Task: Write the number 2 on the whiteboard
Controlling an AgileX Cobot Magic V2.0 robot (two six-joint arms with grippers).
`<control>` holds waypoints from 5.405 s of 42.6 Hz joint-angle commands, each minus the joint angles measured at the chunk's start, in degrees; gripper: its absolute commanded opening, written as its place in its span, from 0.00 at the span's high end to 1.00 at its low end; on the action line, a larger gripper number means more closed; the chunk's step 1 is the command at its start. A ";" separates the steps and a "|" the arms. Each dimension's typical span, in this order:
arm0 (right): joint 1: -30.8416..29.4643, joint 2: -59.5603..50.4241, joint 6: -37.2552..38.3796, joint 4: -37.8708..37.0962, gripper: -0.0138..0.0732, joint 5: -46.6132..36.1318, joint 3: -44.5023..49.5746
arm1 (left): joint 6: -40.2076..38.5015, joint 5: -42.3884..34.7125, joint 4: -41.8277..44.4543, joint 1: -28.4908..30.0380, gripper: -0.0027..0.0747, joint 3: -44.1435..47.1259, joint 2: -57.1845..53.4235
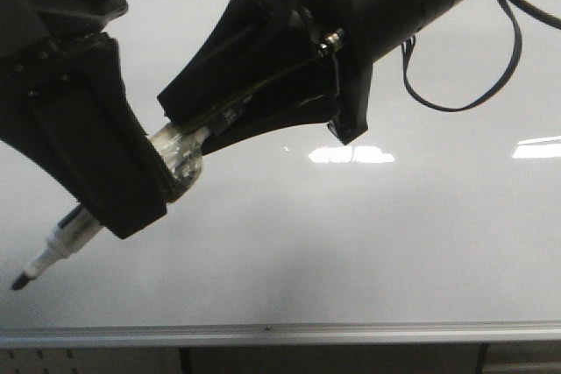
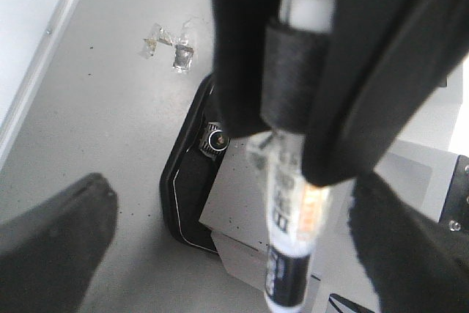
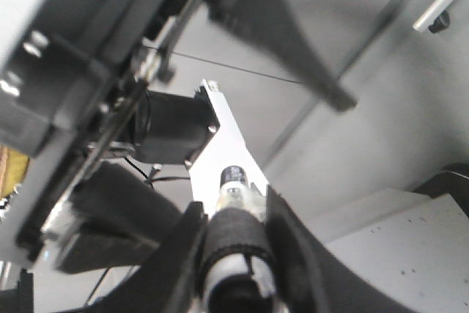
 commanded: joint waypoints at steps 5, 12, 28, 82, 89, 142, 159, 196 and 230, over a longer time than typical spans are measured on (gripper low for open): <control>-2.52 -4.30 -0.40 -3.34 0.97 -1.23 -1.66 | -0.18 -0.32 -2.83 -0.45 0.14 -1.88 -2.04; -7.41 -9.66 4.06 -11.80 0.97 -8.83 -1.66 | -0.18 -0.32 -2.83 -0.45 0.18 -1.88 -2.04; -13.28 -31.27 7.47 -32.38 0.97 -23.49 0.07 | -0.18 -0.32 -2.83 -0.45 0.48 -1.88 -2.04; -19.90 -22.11 8.81 -43.99 0.97 -34.94 -16.67 | -0.18 -0.44 -2.83 -0.45 0.99 -1.88 -2.04; -19.90 -20.76 8.81 -43.99 0.97 -35.61 -17.04 | -0.18 -0.56 -2.83 -0.45 0.99 -1.88 -2.04; -19.90 -17.54 8.81 -44.22 0.97 -40.14 -17.04 | -0.18 -0.88 -2.83 -0.45 0.99 -1.88 -2.04; -19.90 -17.54 8.81 -44.47 0.97 -43.52 -17.04 | -0.18 -0.88 -2.83 -0.45 0.99 -1.88 -2.04; -27.25 -17.84 10.78 -43.88 0.97 -36.03 -16.87 | -0.18 -0.91 -2.83 -0.45 0.99 -1.88 -2.04; -20.46 -13.55 10.78 -41.22 0.97 -34.77 -16.87 | -0.18 -1.00 -2.83 -0.45 0.99 -1.88 -2.04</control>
